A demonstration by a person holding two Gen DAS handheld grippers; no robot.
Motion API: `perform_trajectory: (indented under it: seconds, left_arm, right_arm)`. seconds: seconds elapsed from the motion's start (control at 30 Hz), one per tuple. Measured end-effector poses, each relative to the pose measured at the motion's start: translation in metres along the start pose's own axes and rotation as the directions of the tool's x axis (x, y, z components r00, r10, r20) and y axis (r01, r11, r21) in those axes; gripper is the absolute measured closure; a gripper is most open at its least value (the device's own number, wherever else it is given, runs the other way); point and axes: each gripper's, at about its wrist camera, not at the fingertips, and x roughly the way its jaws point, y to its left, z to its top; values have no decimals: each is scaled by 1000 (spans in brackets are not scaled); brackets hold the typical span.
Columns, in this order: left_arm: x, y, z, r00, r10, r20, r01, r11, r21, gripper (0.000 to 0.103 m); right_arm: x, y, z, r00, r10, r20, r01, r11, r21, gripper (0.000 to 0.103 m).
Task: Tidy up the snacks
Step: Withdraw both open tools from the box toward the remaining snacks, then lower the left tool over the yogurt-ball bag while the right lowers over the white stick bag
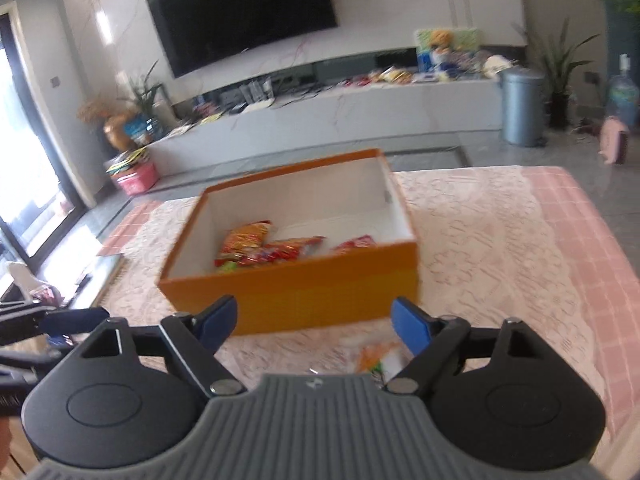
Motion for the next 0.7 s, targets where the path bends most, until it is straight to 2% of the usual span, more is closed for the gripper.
perform_trajectory:
  seconds: [0.1,0.2,0.3,0.43,0.5,0.7]
  left_arm:
    - [15,-1,-15,999,-16,-34,15,999,-32,42]
    - [32,3,-28,997,-36,-67,30,995,-93,42]
    - [48,4,-37,995,-22,-100,9,992,-126,42]
    - [63,-1,-45,989,-26,-142,6,990,-140,35]
    - [71,-3,-45,987,-28,-157,4,988,-154,26]
    - [100,-9,-43,975,-15,-222,-36,974,-224,23]
  right_arm:
    - [-7,-9,-31,998,-59,21,59,998,15,31]
    - [-10,-17,-59,994,-101,36,99,995,33,31]
    - [-10,-17,-82,988,-145,51,145,989,7,32]
    - [4,-20,-94,985,-170,27,171,985,-31,36]
    - [10,-23,-98,982,-188,21,188,981,-40,40]
    - [20,-35,-100,975,-219,31,220,975,-26,40]
